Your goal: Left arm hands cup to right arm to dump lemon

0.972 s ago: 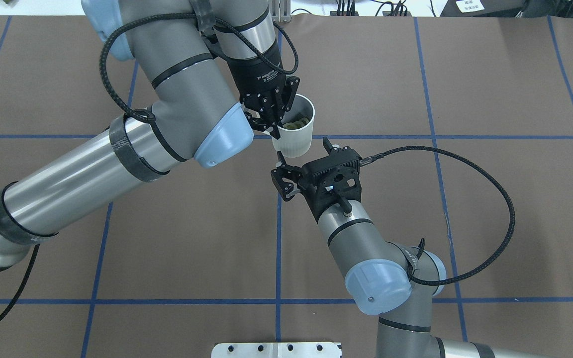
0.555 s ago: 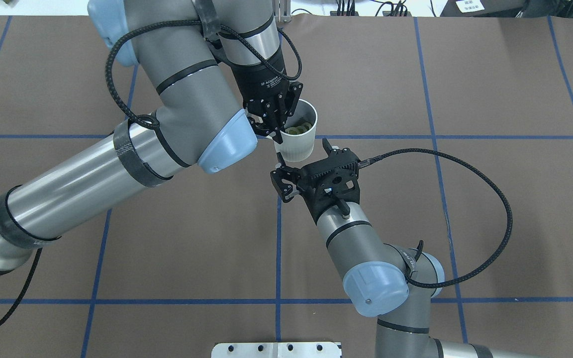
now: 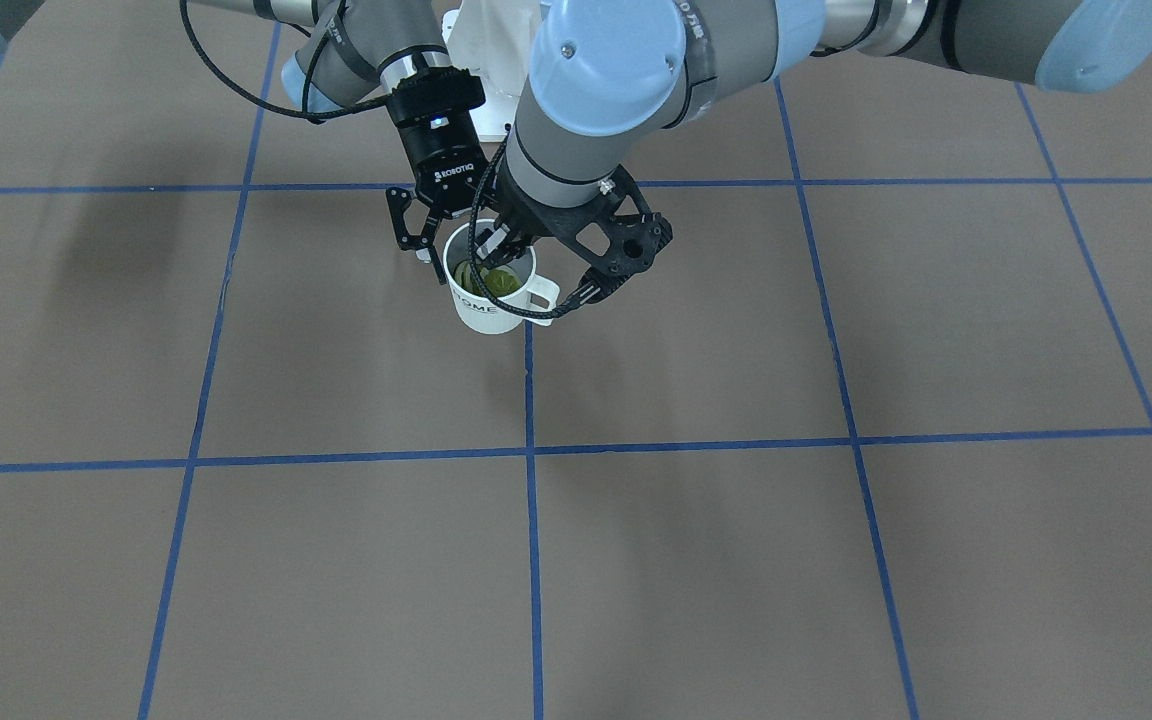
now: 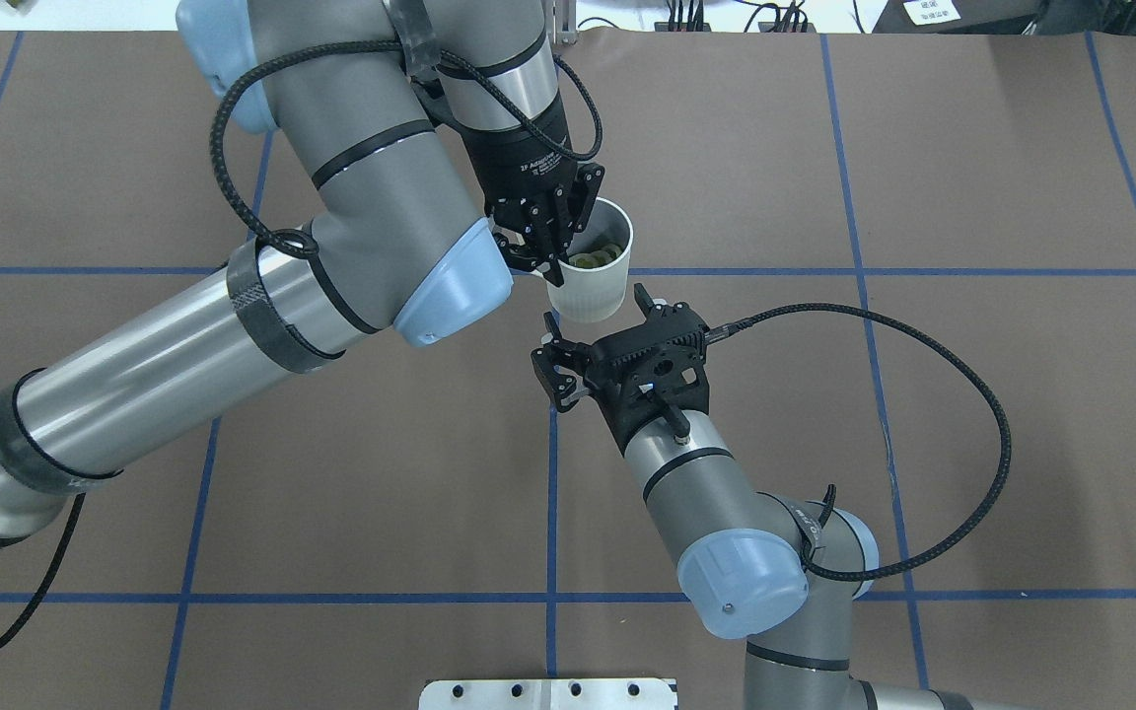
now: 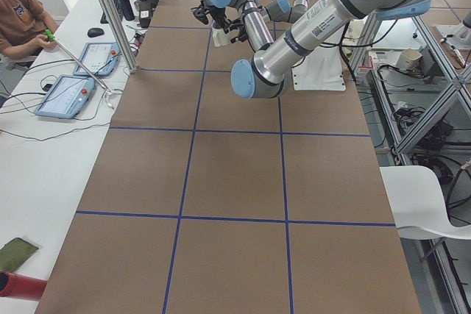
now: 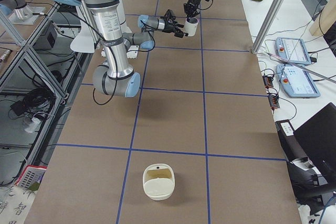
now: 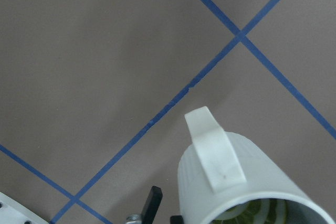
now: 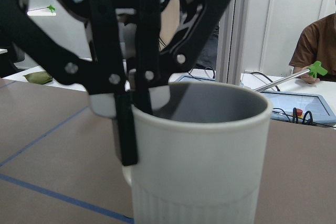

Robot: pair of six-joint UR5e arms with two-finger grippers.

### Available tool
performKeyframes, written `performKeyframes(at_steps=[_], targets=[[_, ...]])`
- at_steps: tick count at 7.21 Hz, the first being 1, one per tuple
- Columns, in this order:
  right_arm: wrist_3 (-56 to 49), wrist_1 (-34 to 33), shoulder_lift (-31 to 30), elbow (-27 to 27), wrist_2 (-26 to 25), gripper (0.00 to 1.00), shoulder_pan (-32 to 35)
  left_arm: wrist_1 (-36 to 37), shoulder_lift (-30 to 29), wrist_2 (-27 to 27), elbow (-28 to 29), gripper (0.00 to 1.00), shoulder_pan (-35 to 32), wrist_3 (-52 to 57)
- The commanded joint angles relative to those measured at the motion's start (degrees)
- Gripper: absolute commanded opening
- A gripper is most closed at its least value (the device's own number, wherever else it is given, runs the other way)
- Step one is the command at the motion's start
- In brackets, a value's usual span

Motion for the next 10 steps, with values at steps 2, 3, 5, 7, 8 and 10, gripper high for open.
performKeyframes(at_steps=[2, 3, 5, 7, 8, 10], targets=[[-0.07, 0.00, 0.00, -0.05, -0.09, 0.98, -0.04, 0.15, -0.03, -0.07, -0.43, 0.00, 0.32, -0.53], [0.02, 0.09, 0.26, 0.04, -0.70, 0.98, -0.04, 0.15, 0.15, -0.07, -0.61, 0.00, 0.49, -0.79], [0.02, 0.18, 0.35, 0.04, -1.41, 0.98, 0.05, 0.23, 0.67, -0.16, -2.18, 0.00, 1.02, -0.97], [0.02, 0.18, 0.27, -0.05, -1.58, 0.98, 0.31, 0.24, 0.76, -0.16, -2.63, 0.00, 1.11, -1.84], [0.02, 0.18, 0.35, -0.05, -1.58, 0.98, 0.40, 0.23, 0.76, -0.25, -2.72, 0.00, 1.37, -1.93], [0.02, 0.09, 0.26, -0.14, -1.76, 0.98, 0.40, 0.24, 0.68, -0.25, -2.81, 0.00, 1.64, -2.02]])
